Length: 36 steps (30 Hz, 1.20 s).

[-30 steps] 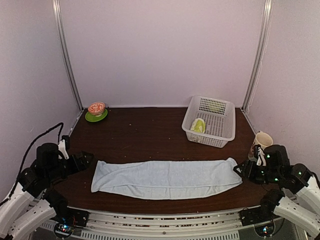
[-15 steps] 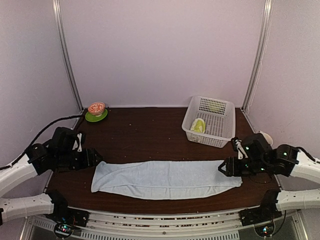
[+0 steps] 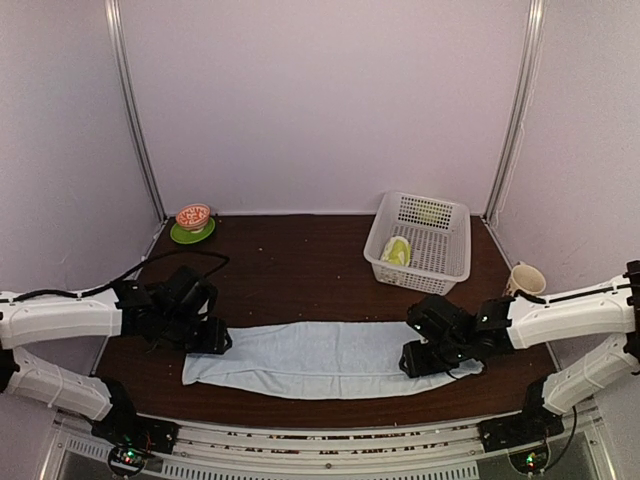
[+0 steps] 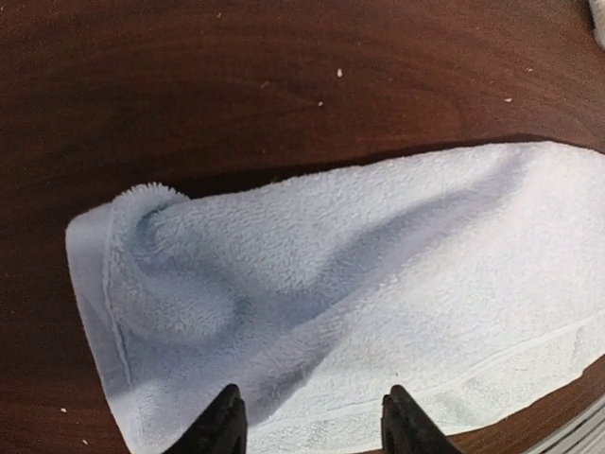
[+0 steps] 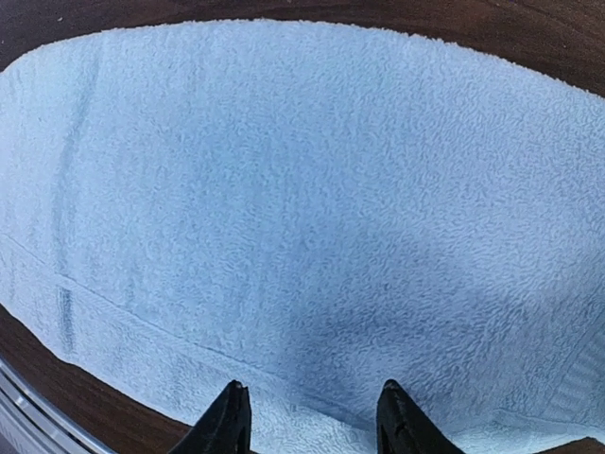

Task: Roll the towels
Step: Move the towel to the center of the board.

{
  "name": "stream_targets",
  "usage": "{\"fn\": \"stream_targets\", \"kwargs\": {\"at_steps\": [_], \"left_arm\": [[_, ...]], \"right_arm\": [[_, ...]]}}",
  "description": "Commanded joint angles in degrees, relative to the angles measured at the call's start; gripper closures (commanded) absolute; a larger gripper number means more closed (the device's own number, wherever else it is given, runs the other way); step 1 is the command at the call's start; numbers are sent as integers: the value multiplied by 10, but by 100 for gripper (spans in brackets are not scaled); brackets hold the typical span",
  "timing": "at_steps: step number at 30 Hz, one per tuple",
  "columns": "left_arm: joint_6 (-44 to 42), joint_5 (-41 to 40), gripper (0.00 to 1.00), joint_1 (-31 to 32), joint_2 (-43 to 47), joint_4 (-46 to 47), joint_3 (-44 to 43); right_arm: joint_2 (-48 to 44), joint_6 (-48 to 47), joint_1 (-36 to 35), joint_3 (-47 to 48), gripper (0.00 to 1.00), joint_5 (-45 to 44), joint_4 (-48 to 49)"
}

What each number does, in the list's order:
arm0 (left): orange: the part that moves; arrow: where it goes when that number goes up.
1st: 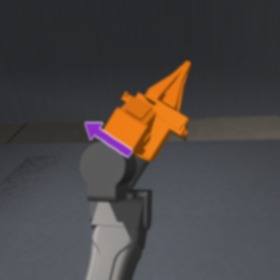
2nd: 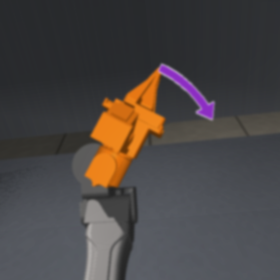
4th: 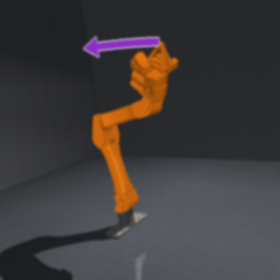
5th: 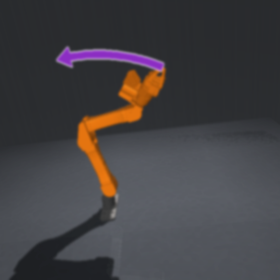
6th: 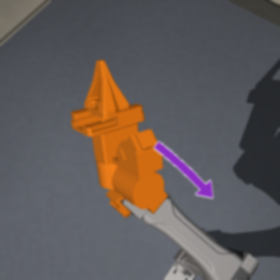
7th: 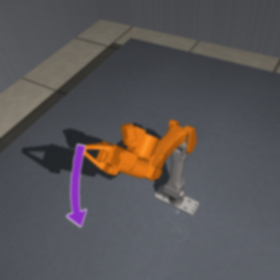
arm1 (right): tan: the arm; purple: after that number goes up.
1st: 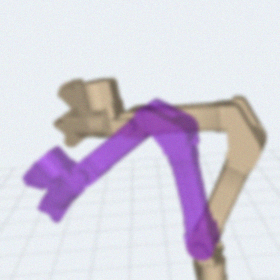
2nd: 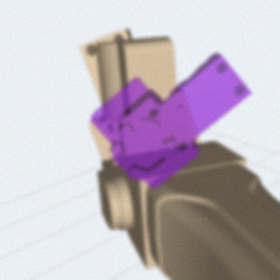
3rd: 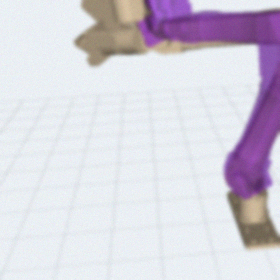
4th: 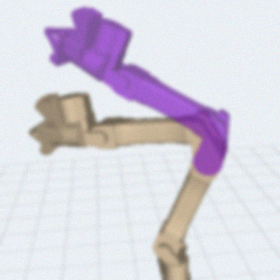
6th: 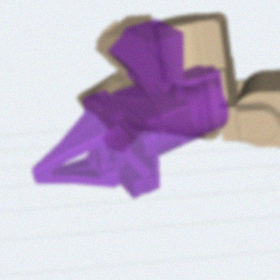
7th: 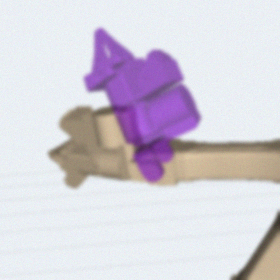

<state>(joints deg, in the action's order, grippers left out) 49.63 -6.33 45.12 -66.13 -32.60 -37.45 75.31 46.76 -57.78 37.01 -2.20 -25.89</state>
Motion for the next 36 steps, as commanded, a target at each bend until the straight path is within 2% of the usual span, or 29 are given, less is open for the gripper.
{"fn": "stream_targets", "kwargs": {"at_steps": [1,8,12,14,19,21,24,26,27,29,31,33,36], "left_arm": [[10,-1,56,1,-40,44,32],[62,-32,76,-7,-41,45,95],[64,-31,89,-60,-28,50,122],[59,-27,99,-94,-16,52,131],[34,-21,100,-192,19,40,139],[22,-45,100,-221,35,15,127],[-2,-73,100,-257,54,-23,99],[-30,-70,100,-263,61,-43,69],[-49,-58,96,-263,62,-53,44],[-82,-22,65,-262,66,-70,10],[-100,1,44,-246,72,-85,-19],[-105,1,32,-216,79,-101,-47],[-93,-21,29,-148,72,-113,-81]], "right_arm": [[9,28,-28,-18,54,-2,20],[64,45,-55,-26,53,12,50],[114,24,-47,12,53,15,62],[145,10,-43,46,54,16,64],[228,-11,-39,158,54,42,64],[251,-18,-36,192,54,45,60],[258,-29,-18,216,52,48,44],[223,-35,-8,212,47,43,29],[203,-42,-6,209,44,39,19],[158,-54,-1,202,40,29,-17],[109,-56,5,184,37,8,-46],[58,-54,26,142,38,-13,-60],[-16,-48,81,66,42,-38,-58]]}}
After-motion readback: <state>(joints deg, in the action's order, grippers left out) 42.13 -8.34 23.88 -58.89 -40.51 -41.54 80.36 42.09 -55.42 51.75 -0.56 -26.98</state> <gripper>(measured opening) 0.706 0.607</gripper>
